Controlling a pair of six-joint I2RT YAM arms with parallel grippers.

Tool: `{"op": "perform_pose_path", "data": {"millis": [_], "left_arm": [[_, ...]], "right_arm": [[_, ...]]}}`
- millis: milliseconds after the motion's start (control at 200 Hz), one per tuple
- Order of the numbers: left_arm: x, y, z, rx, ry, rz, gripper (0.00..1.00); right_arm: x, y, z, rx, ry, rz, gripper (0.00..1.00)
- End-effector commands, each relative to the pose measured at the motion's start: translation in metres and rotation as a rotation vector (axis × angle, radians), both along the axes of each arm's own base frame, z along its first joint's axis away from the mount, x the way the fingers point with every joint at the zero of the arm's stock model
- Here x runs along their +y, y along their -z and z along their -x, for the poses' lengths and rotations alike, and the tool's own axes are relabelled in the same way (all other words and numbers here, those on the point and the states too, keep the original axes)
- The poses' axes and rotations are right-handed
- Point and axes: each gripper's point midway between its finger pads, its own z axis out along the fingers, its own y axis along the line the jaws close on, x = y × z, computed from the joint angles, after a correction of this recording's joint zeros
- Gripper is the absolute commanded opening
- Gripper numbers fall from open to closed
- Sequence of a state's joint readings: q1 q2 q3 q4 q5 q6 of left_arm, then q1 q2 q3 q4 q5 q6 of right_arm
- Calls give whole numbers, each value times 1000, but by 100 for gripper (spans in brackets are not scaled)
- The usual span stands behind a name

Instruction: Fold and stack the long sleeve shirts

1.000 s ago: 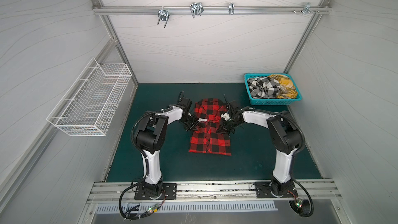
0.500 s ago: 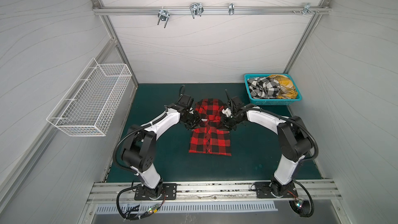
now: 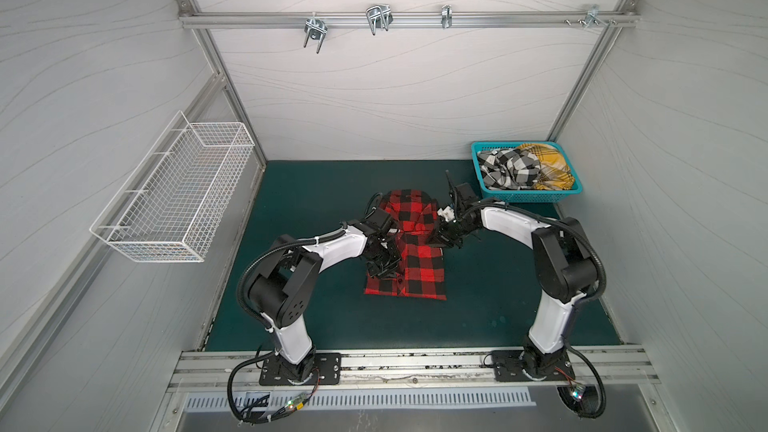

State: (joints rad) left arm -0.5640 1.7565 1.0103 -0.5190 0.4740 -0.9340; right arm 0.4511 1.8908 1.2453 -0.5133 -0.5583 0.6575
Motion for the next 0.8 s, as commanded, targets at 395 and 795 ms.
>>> {"op": "perform_pose_path", "data": {"millis": [395, 795], "left_arm": [[-4, -38, -48, -114, 52, -46, 25], [-17, -15, -127, -99, 34, -60, 18]], "right_arm": [[-4, 10, -13, 1, -10, -9, 14], [-5, -44, 11, -83, -6, -34, 19]]}}
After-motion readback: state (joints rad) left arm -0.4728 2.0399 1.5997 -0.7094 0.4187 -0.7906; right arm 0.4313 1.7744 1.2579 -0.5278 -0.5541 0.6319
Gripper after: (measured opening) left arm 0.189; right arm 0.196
